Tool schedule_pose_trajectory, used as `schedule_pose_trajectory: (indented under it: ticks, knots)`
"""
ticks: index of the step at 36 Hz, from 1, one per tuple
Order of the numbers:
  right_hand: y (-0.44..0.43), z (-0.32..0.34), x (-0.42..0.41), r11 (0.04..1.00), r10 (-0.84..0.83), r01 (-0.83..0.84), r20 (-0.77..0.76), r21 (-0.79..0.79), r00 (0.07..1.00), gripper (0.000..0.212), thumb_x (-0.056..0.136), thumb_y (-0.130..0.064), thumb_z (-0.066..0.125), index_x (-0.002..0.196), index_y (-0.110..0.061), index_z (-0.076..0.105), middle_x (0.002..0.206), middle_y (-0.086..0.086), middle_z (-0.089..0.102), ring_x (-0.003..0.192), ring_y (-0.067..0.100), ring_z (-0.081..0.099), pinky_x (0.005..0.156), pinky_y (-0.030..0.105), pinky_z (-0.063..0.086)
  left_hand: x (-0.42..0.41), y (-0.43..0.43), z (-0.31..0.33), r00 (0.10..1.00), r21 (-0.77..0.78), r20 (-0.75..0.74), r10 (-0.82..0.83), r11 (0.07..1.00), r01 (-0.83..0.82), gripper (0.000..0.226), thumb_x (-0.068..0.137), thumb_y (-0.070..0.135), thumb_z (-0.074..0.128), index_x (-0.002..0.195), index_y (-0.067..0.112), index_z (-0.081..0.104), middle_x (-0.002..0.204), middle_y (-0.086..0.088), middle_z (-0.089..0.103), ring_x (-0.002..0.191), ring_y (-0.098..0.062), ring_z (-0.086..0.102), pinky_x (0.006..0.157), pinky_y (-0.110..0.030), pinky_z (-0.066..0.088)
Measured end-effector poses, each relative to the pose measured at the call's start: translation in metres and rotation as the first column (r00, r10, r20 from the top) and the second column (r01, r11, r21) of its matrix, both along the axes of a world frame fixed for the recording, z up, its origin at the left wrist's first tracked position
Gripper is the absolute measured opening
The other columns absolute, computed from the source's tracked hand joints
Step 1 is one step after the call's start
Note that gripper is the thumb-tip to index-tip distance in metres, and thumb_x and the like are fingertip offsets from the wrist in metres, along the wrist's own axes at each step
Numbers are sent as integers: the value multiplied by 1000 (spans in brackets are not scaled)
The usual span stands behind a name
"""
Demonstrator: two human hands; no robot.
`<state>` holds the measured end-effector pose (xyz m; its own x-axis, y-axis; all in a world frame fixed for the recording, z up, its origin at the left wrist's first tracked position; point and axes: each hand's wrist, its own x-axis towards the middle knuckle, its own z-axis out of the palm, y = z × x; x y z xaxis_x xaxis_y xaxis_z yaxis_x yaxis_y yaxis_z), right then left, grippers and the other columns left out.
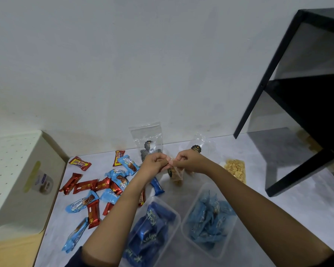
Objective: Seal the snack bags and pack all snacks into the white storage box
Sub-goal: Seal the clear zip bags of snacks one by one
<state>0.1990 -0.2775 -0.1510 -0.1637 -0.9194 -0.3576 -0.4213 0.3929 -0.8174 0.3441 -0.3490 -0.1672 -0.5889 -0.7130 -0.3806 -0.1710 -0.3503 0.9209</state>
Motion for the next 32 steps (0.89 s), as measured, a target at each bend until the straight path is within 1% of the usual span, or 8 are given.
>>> schedule_pose_trajectory:
  ticks: [3,6,10,14,21,24,27,32]
  knots:
    - [0,0,1,1000,1,-2,15,11,1000,26,85,-28,66,66,-17,53,60,-3,48,50,5,42,44,13,37,1,0,0,999,49,-38,-7,999,9,17,88,-7,52,79,2,62,68,-6,67,60,-6,67,63,-12,55]
    - [0,-2,0,999,15,-16,21,33,1000,21,87,-22,61,68,-18,54,64,-2,53,54,6,47,49,18,40,4,-1,1,997,94,-77,-33,995,40,17,89,-7,50,81,-1,63,64,-2,71,63,-7,69,67,-13,56]
    - [0,-1,0,997,54,-55,7,54,998,22,91,-14,52,69,-20,53,66,-3,56,52,2,50,50,18,41,5,-4,0,996,108,-71,-52,992,60,15,89,-7,50,83,-3,63,67,-5,72,65,-9,69,68,-15,56]
    - [2,0,-1,998,52,-52,14,43,999,25,90,-8,48,69,-19,54,66,-2,55,54,4,48,50,18,40,2,-5,0,996,25,0,-86,996,86,14,90,-5,50,84,-2,63,69,-7,69,61,-7,67,66,-14,56]
    - [5,-7,-4,998,-36,37,18,-42,999,29,86,-3,49,64,-20,56,62,-4,54,54,5,47,50,17,37,-7,-2,1,987,-166,121,-104,978,124,22,92,-6,46,76,1,60,71,-11,60,48,1,60,60,-11,52]
    - [6,-9,-4,993,-74,75,15,-94,997,28,85,-1,50,64,-19,56,60,-5,54,56,6,49,52,15,37,-9,-2,0,984,-198,149,-102,971,131,20,93,-4,45,80,-1,61,71,-10,61,48,2,60,62,-11,52]
    - [6,-9,-3,987,-97,98,13,-129,995,31,85,0,50,62,-20,55,59,-8,51,57,5,48,50,10,35,-11,-2,0,981,-226,165,-98,965,134,24,93,-4,45,75,2,60,71,-9,62,50,3,61,61,-10,52]
    - [7,-10,-3,980,-109,100,-45,-173,993,34,86,-2,49,61,-24,52,61,-10,51,58,2,45,55,16,34,-12,-2,1,978,-230,182,-97,963,138,21,93,-2,47,78,1,61,73,-9,63,51,2,62,60,-10,52]
